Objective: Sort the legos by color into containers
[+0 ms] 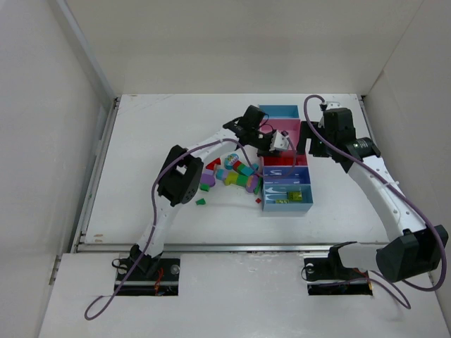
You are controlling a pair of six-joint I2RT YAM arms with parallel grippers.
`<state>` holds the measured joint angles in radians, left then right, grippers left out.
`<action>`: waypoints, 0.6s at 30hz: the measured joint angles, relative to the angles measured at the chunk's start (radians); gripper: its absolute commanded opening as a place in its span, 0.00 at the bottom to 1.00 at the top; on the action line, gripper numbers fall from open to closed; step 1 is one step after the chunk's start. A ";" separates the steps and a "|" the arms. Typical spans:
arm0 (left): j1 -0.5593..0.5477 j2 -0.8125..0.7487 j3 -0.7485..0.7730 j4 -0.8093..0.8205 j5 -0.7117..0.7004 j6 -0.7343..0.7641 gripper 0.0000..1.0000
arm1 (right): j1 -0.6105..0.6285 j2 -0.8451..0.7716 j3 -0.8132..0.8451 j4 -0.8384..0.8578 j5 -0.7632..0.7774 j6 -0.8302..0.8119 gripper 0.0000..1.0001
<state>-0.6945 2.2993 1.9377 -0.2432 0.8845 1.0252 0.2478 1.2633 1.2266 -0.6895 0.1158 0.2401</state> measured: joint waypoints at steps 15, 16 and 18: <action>-0.018 0.017 -0.014 -0.014 0.055 0.006 1.00 | 0.000 -0.007 -0.026 -0.031 0.038 -0.005 0.98; -0.018 0.002 -0.028 -0.018 0.053 0.010 1.00 | 0.000 -0.013 -0.026 -0.033 0.041 -0.007 0.98; -0.018 -0.042 -0.060 -0.026 0.050 0.008 1.00 | 0.000 -0.029 -0.026 -0.036 0.046 -0.016 0.98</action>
<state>-0.7124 2.2570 1.8782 -0.2695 0.9344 1.0328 0.2478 1.2339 1.2011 -0.7258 0.1616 0.2245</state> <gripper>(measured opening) 0.997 0.983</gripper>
